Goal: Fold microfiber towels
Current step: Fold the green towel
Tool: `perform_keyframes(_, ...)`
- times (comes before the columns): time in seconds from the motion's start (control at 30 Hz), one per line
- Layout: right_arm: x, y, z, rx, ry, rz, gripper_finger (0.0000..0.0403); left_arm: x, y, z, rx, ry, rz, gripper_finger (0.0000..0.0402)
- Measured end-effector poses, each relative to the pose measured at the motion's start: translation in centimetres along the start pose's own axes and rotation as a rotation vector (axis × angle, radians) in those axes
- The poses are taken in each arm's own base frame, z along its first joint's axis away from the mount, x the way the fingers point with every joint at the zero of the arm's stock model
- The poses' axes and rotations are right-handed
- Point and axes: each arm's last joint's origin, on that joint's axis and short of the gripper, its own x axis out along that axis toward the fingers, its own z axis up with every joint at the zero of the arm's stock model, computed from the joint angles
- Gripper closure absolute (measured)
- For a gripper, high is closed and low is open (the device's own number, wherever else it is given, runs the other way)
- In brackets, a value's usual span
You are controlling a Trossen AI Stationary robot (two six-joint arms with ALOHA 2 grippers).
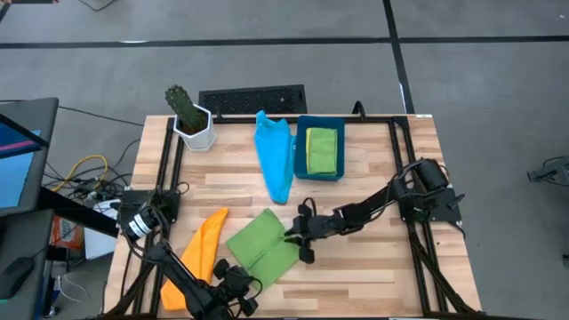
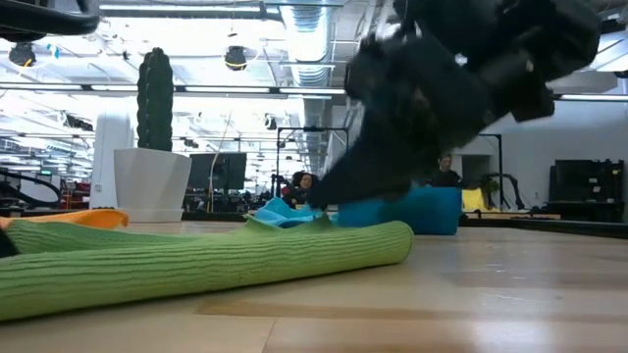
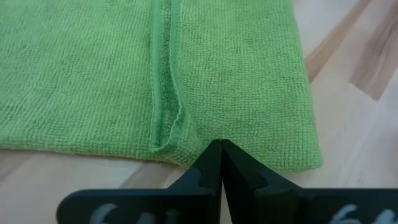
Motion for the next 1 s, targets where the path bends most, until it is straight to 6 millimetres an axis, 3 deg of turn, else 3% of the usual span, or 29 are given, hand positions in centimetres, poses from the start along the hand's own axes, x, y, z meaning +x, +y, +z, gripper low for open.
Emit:
perform_keyframes(0.27,-0.4,0.0,1.0,-0.024,-0.063,0.011,0.0285,-0.5,-0.2,0.3,-0.016,0.029,-0.008,0.0401)
perform_keyframes(0.47,1.1,0.7,-1.1,-0.041,-0.044,0.034,0.0285,-2.1,-1.0,1.9,0.019,0.007,-0.028,0.0401)
perform_keyframes(0.7,2.7,0.0,-3.2,0.021,-0.009,0.021,0.0285,-3.6,-1.2,3.3,0.035,-0.046,-0.013,0.0401)
perform_keyframes(1.0,2.8,-0.1,-3.3,0.035,-0.011,0.021,0.0285,-1.3,-0.3,1.2,0.035,-0.080,0.095,0.0401)
